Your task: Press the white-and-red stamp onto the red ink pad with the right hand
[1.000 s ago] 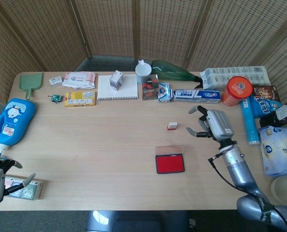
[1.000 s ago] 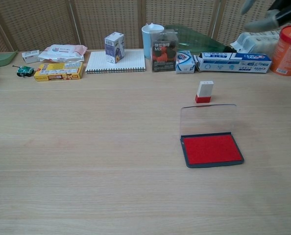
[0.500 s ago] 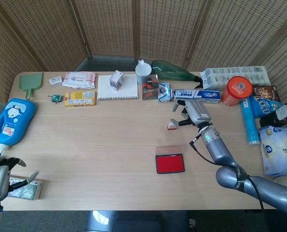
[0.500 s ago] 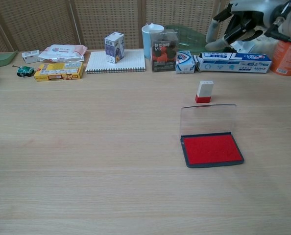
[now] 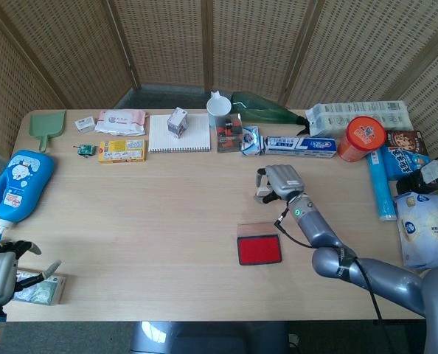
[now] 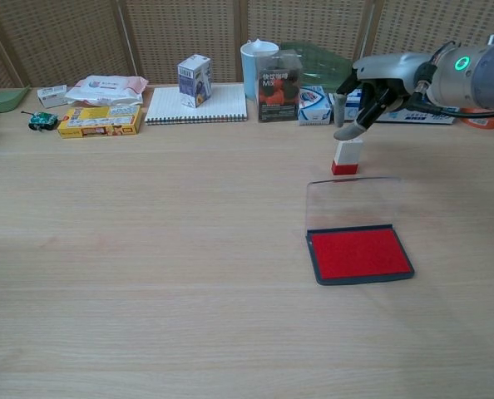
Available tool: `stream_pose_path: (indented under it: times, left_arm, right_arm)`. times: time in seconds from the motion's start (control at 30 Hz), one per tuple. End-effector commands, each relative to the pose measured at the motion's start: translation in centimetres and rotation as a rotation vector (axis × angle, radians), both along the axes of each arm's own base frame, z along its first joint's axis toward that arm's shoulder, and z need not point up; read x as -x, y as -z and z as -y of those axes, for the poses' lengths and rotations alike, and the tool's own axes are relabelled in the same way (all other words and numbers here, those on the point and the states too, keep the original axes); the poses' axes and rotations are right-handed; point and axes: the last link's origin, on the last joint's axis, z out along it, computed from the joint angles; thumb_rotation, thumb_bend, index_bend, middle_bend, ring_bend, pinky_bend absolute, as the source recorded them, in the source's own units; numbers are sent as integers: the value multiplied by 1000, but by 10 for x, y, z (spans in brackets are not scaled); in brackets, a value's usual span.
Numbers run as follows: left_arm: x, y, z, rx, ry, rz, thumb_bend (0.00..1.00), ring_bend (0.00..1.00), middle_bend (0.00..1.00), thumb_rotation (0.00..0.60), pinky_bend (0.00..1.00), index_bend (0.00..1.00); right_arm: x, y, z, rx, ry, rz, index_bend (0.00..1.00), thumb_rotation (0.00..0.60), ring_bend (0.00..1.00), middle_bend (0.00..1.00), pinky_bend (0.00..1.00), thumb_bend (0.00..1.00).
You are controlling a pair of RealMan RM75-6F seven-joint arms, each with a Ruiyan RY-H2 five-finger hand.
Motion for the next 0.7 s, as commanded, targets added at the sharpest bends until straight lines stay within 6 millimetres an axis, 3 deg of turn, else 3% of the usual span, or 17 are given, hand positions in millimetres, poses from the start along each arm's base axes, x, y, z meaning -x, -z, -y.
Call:
stream_pose_path:
  times: [0.03, 0.7]
  left_arm:
    - [0, 0, 0, -1, 0, 0, 116, 325, 427, 185, 182, 459]
    - [5, 1, 0, 3, -10, 3, 116, 325, 427, 184, 182, 459]
  right_arm:
    - [-1, 4, 2, -1, -3, -23, 478, 482, 1000, 1000, 1000, 309]
    - [4, 12, 13, 43, -5, -125, 490, 484, 1000, 1000, 1000, 312]
